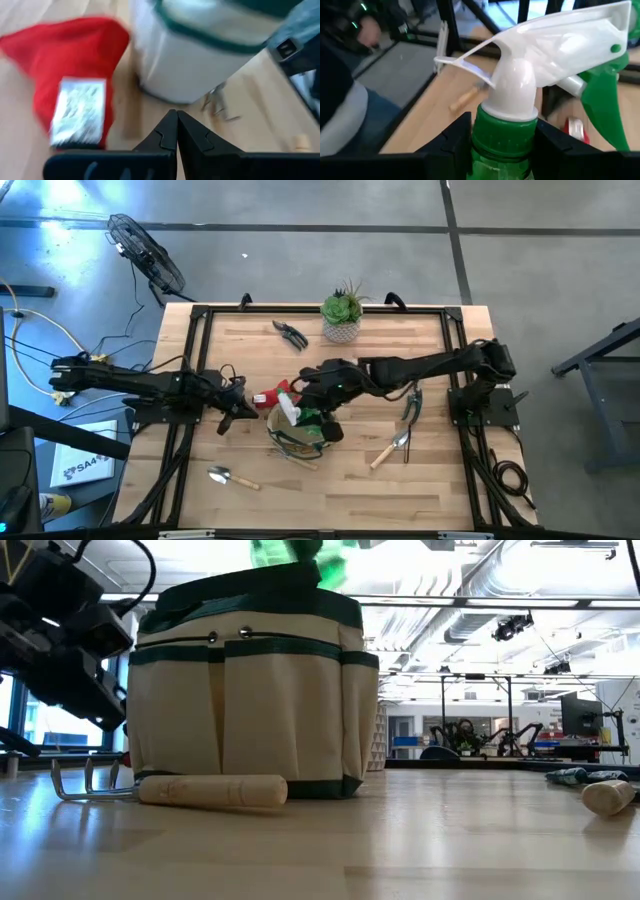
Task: Pick & Place Garden tools in Gardening bag
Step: Put the green spray bottle into the white gardening bag
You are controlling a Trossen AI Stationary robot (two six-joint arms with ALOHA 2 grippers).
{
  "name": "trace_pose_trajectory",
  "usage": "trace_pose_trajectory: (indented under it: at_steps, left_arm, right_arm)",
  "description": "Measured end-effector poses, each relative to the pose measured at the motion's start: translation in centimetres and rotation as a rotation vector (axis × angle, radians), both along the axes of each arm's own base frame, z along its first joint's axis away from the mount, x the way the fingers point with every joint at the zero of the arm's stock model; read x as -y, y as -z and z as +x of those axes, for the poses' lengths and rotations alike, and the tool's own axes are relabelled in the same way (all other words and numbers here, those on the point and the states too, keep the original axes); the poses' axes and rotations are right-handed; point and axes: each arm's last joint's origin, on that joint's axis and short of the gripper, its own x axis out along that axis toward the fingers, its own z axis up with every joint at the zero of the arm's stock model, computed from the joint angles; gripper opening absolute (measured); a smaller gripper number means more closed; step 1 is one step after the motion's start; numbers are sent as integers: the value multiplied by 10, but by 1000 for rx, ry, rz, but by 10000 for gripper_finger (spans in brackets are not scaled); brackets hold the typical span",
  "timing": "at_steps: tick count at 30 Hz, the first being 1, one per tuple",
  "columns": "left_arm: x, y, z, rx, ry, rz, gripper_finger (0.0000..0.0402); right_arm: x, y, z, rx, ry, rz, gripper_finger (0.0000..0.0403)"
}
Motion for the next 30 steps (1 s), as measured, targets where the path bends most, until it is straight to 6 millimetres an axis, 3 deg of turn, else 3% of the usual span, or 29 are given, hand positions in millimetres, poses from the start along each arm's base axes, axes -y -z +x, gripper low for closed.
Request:
trace_pose_trajectory:
  at_steps: [11, 21, 30]
  left_arm:
    - [0, 0, 5, 11, 9, -5, 1]
    - [0, 0, 5, 13, -3, 1, 1]
    - [0, -1, 5, 14, -6, 2, 1]
  right_arm:
    - [5, 5, 2, -46, -7, 35, 138]
    - [6, 44, 19, -154, 2, 32, 138]
    - [20, 58, 8, -346, 69, 24, 138]
